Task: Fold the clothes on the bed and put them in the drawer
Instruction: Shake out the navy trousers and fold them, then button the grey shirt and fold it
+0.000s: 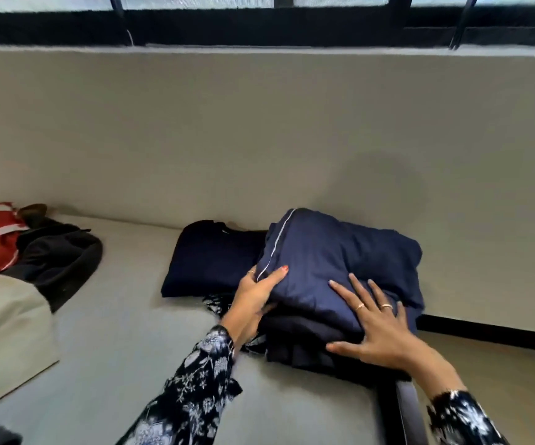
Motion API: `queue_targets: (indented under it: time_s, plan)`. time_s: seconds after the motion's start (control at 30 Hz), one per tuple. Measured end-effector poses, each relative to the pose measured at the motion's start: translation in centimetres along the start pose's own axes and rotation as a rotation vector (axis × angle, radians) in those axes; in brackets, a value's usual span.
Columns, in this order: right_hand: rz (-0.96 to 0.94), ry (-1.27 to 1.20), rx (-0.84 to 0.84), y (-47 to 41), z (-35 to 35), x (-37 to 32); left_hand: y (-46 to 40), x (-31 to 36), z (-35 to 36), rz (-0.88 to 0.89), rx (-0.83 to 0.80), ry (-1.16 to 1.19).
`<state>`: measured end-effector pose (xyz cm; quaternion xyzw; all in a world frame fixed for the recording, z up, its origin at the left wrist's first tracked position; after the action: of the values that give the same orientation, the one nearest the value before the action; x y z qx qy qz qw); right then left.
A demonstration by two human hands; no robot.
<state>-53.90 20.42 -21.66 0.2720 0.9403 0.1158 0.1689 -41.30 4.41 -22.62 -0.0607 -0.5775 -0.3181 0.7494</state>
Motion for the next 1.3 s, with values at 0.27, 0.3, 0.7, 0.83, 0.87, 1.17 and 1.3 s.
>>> queue_targets:
  time_s: [0.27, 0.3, 0.7, 0.83, 0.87, 1.17, 1.3]
  plan:
    - [-0.017, -0.041, 0.008, -0.8, 0.2, 0.3, -0.9, -0.8, -0.5, 0.026, 0.016, -0.005]
    - [-0.008, -0.039, -0.006, -0.8, 0.3, 0.4, -0.8, -1.0, -0.5, 0.039, 0.027, 0.002]
    - [0.127, 0.295, -0.284, 0.3, -3.4, -2.7, 7.0, 5.0, -5.1, 0.501, -0.055, -0.959]
    - [0.221, 0.624, -0.208, -0.8, -6.6, -5.0, 10.2, 7.9, -13.3, 0.544, -0.043, -1.47]
    - [0.225, 0.663, -0.153, -1.4, -6.9, -6.5, 11.4, 8.5, -16.3, 0.52, -0.014, -1.523]
    - [-0.255, 0.756, 0.098, 2.3, -1.2, -32.1, 21.5, 14.3, -34.0, 0.465, 0.272, -1.916]
    - [-0.592, 0.681, 0.156, 5.7, 4.6, -42.3, 26.1, 16.1, -40.2, 0.475, 0.41, -1.931]
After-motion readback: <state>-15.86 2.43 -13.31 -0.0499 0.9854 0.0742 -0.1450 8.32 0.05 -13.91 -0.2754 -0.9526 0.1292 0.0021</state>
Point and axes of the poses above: each hand's wrist, its own y-axis away from the middle knuckle, its own z-axis out of the palm, x = y × z, the point moved 10 cm from there along -y, towards the middle knuckle, and after that the axes turned 6 degrees about z, right-handed, at the moved point
